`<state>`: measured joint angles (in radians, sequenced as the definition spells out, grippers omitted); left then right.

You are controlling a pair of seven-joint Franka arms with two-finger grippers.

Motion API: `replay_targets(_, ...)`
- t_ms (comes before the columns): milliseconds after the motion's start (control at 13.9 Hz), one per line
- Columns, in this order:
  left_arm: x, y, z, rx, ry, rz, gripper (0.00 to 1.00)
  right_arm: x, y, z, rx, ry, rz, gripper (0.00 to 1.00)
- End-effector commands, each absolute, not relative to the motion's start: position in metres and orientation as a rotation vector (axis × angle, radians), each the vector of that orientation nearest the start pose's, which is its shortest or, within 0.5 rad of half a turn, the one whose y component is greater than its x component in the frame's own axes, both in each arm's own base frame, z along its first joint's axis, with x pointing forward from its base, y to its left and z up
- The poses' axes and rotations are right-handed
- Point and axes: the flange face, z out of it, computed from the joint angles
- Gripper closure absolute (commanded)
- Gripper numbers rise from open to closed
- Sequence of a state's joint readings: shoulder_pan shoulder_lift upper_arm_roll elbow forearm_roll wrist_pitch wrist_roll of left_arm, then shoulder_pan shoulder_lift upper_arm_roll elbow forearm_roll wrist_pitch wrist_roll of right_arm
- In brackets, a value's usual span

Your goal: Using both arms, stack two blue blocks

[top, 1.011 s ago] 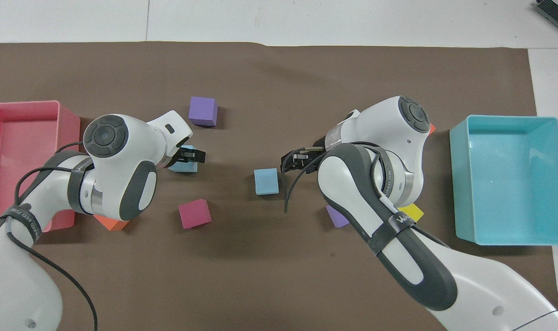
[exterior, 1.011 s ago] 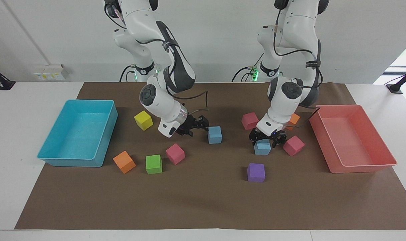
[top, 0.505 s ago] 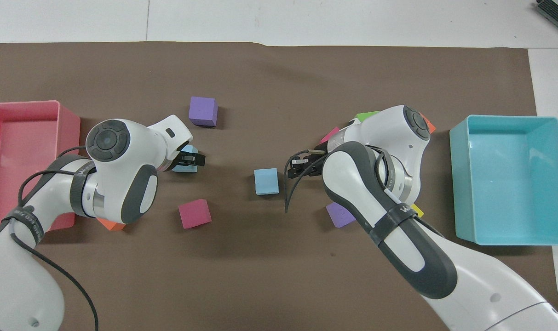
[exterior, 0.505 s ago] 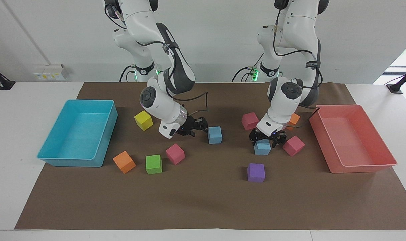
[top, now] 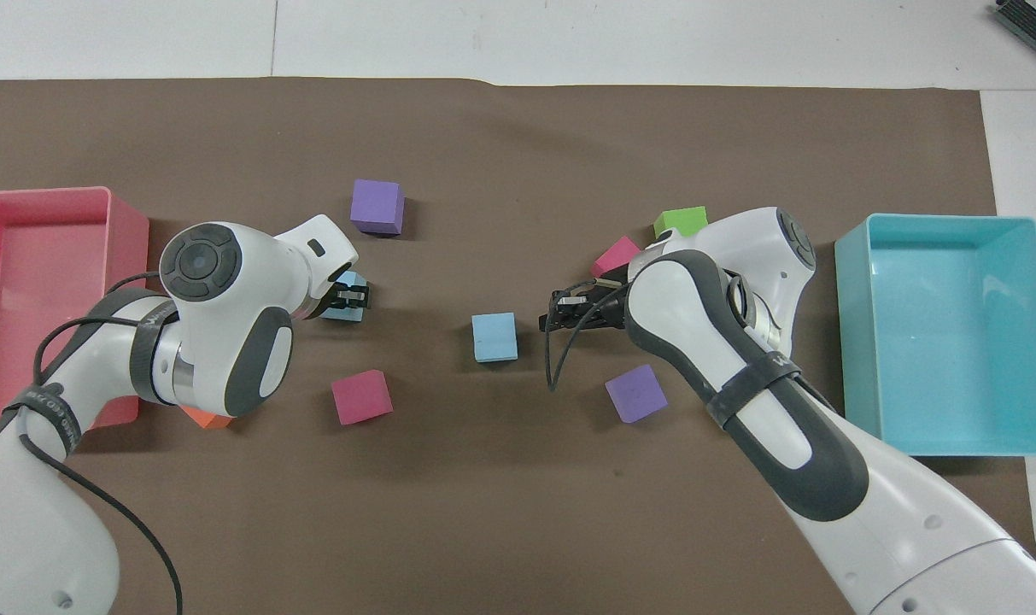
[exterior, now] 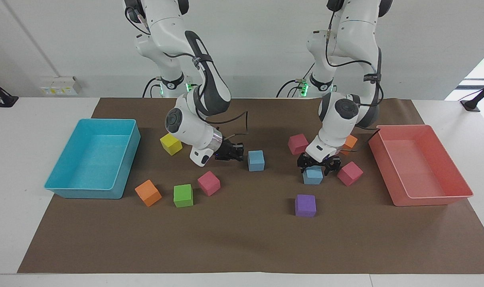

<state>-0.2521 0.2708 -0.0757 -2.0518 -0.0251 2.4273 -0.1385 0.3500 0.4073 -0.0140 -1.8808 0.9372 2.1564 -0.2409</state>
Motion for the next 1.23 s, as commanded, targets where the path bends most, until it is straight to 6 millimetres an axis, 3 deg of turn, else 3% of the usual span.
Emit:
replay_targets(0,0.563,-0.192,0.318,-3.176,0.258,-0.168,0.98,0.581,0.235,0.287,-2.364,0.023,0.198,1.00)
replay_targets(217,0.565,-0.192,0.326,-3.179,0.254,-0.187,1.00,0.575,0.235,0.283,-2.361,0.035,0.212,1.00)
replay_targets(361,0.566,-0.192,0.344,-3.178,0.253,-0.199,1.00,0.575,0.234,0.279,-2.328,0.080,0.216,1.00)
replay_targets(1011,0.570,-0.193,0.454,-3.168,0.256,-0.148,1.00,0.570,0.225,0.274,-2.327,0.104,0.232,1.00)
replay_targets(1155,0.572,-0.196,0.470,-3.166,0.259,-0.119,1.00,0.569,0.223,0.273,-2.327,0.107,0.233,1.00)
